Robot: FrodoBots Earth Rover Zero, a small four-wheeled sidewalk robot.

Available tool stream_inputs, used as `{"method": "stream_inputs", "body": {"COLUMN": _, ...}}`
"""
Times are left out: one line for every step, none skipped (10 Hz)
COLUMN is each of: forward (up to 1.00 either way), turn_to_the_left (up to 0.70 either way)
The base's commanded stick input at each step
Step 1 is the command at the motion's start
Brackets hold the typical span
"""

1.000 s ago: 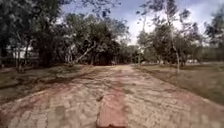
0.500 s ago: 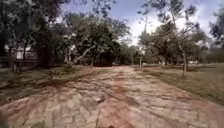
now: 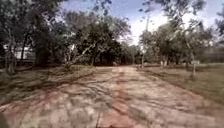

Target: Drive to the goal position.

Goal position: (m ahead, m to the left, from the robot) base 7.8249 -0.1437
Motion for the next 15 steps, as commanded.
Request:
{"method": "stream_inputs", "body": {"forward": 0.85, "turn_to_the_left": 0.0}}
{"method": "stream_inputs", "body": {"forward": 0.85, "turn_to_the_left": 0.0}}
{"method": "stream_inputs", "body": {"forward": 0.85, "turn_to_the_left": 0.0}}
{"method": "stream_inputs", "body": {"forward": 0.85, "turn_to_the_left": 0.0}}
{"method": "stream_inputs", "body": {"forward": 0.85, "turn_to_the_left": 0.0}}
{"method": "stream_inputs", "body": {"forward": 0.85, "turn_to_the_left": 0.0}}
{"method": "stream_inputs", "body": {"forward": 0.85, "turn_to_the_left": 0.0}}
{"method": "stream_inputs", "body": {"forward": 0.85, "turn_to_the_left": 0.0}}
{"method": "stream_inputs", "body": {"forward": 0.85, "turn_to_the_left": 0.0}}
{"method": "stream_inputs", "body": {"forward": 0.85, "turn_to_the_left": 0.0}}
{"method": "stream_inputs", "body": {"forward": 0.85, "turn_to_the_left": 0.0}}
{"method": "stream_inputs", "body": {"forward": 0.85, "turn_to_the_left": 0.0}}
{"method": "stream_inputs", "body": {"forward": 0.85, "turn_to_the_left": 0.0}}
{"method": "stream_inputs", "body": {"forward": 0.85, "turn_to_the_left": 0.0}}
{"method": "stream_inputs", "body": {"forward": 0.85, "turn_to_the_left": 0.0}}
